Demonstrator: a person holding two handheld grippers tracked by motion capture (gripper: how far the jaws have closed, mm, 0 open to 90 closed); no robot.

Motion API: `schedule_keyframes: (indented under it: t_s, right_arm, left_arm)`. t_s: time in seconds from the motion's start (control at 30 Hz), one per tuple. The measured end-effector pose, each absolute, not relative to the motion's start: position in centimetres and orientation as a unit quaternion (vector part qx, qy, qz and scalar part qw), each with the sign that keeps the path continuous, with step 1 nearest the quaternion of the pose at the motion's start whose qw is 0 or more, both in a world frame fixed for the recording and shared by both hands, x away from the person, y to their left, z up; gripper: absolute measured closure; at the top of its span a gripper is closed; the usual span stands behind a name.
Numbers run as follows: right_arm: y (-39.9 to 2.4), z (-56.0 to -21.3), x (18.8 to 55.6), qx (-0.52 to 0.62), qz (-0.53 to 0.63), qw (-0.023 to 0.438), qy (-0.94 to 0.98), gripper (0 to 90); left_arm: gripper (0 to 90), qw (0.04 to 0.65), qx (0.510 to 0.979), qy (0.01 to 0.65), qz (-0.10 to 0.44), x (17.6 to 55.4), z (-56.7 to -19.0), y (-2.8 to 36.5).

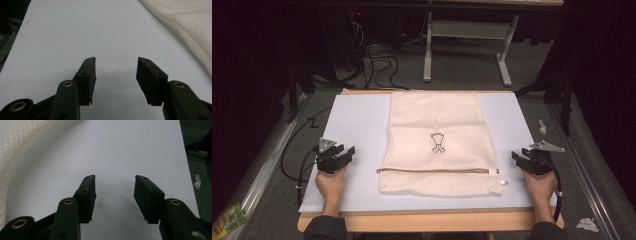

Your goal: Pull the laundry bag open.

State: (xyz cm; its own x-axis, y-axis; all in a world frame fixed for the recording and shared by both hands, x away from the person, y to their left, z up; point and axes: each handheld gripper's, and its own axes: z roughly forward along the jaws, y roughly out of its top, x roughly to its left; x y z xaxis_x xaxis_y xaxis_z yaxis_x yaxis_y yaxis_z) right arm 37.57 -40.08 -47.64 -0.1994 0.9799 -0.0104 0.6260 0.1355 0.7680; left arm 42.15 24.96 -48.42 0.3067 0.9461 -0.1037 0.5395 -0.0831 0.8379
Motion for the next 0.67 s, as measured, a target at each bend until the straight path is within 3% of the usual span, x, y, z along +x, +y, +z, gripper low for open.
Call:
schedule_keyframes:
  t_s: [0.67]
  right_arm:
    - [-40.29,-47.62,37.35,0.572,0.339,0.273,0.695,49.7]
  left_arm:
    - [45.8,0.415,0.697,0.530,0.248,42.06,-48.43,24.86]
